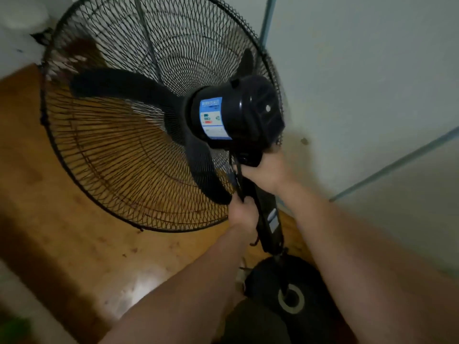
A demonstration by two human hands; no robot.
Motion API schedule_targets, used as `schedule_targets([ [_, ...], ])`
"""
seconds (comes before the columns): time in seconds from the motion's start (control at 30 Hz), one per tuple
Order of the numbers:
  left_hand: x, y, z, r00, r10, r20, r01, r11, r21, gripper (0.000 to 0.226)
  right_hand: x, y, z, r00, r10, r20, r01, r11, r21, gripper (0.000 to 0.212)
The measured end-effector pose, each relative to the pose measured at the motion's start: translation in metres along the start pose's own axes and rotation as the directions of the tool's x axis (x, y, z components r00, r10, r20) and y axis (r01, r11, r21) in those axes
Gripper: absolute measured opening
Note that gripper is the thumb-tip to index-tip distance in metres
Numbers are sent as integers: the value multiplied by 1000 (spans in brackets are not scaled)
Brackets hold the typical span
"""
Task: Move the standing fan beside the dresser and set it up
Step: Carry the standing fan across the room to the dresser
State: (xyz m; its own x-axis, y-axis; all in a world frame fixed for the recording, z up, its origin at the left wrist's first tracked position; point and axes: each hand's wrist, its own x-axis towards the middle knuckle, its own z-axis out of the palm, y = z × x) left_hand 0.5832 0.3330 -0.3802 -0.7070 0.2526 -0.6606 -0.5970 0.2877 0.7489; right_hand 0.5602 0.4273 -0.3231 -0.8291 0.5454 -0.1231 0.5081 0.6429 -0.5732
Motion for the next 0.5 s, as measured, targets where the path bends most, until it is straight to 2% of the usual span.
schedule_targets([
  [0.17, 27, 7, -2, 989, -32, -143, 21, 997, -75, 44, 34, -14, 16, 993, -95, 70, 99, 993, -61, 53],
  [0.3, 38, 9, -5, 986, -41, -165, 16, 988, -152, 48, 57, -25, 30, 982, -155, 105, 163, 985, -65, 44],
  [0.5, 58, 4, -9, 980, 17, -199, -58, 977, -205, 65, 78, -39, 55, 976, -173, 131, 185, 979, -84, 51],
])
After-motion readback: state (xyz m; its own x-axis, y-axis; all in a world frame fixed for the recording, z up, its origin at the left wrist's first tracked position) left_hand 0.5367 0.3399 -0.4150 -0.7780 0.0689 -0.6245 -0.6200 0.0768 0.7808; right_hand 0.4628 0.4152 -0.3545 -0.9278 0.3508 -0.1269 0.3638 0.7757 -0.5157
